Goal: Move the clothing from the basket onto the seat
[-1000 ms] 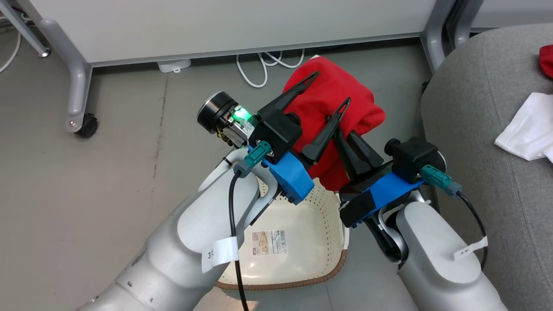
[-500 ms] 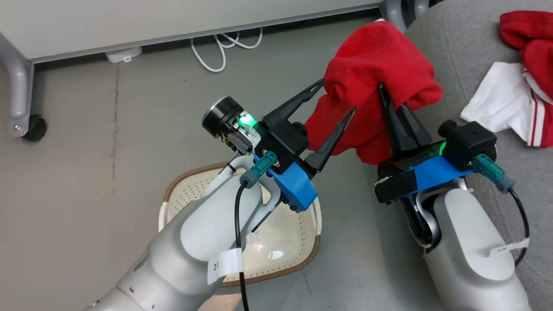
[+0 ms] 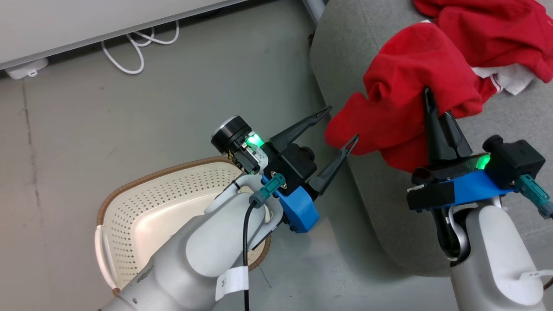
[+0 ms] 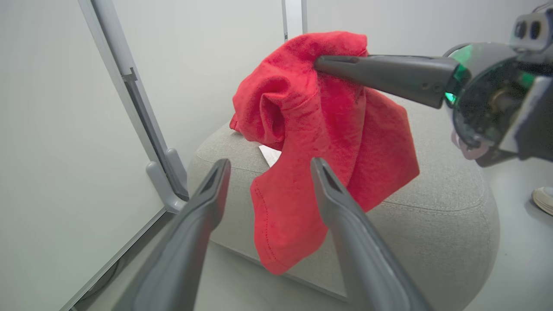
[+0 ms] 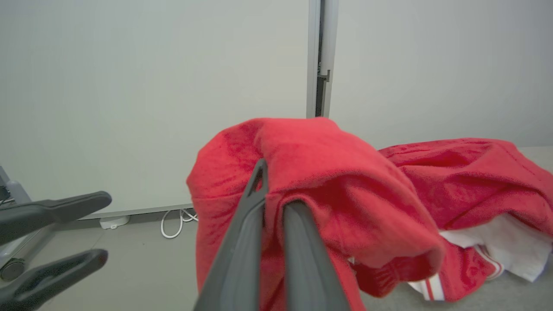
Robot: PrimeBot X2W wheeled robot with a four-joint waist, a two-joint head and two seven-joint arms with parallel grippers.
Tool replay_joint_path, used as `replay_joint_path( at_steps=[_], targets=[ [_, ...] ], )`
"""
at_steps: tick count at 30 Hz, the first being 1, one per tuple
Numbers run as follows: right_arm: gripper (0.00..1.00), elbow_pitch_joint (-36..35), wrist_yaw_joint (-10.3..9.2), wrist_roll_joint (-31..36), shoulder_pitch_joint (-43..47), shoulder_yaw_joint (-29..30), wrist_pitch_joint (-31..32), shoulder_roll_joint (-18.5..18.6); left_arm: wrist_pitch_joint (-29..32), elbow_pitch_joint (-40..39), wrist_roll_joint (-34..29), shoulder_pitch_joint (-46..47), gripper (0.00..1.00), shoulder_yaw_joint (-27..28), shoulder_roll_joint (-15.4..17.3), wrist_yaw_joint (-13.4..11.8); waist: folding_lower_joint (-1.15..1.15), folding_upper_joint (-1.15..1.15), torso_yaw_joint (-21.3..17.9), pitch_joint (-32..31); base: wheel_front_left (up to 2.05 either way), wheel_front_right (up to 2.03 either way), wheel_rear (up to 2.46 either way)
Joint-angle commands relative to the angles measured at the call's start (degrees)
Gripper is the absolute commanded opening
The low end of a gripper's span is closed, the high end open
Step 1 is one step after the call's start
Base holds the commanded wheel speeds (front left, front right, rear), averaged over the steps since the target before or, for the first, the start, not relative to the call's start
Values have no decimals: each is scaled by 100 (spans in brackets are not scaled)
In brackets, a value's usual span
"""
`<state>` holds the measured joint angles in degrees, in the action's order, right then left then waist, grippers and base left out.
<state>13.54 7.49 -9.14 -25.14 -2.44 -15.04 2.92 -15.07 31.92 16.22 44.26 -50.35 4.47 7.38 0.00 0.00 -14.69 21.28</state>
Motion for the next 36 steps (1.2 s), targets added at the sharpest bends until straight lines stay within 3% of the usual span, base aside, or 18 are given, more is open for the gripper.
replay_joint_path(
  at_steps=[1, 9, 18, 29, 36],
  targets=[
    [0, -69, 1, 6, 126, 62, -22, -6, -15, -3, 25, -55, 100, -26, 34, 5, 0, 0, -177, 27, 0, 0, 0],
    [0, -296, 1, -36, 519, 328, -22, -6, -15, 30, 95, -93, 100, -183, 54, 11, 0, 0, -419, -8, 0, 0, 0],
    [0, -420, 1, 66, 400, 337, -22, -5, -15, -22, 125, 17, 100, -186, 81, 11, 0, 0, -377, 6, 0, 0, 0],
    [0, -905, 1, 220, -908, 665, -21, 152, -15, -162, -25, 373, 100, -56, 293, 7, 0, 0, -248, 612, 0, 0, 0],
    [0, -1411, 1, 221, -2267, 1771, -21, 768, 49, -309, -186, 850, 100, -50, 482, 4, 0, 0, -57, 1484, 0, 0, 0]
  ],
)
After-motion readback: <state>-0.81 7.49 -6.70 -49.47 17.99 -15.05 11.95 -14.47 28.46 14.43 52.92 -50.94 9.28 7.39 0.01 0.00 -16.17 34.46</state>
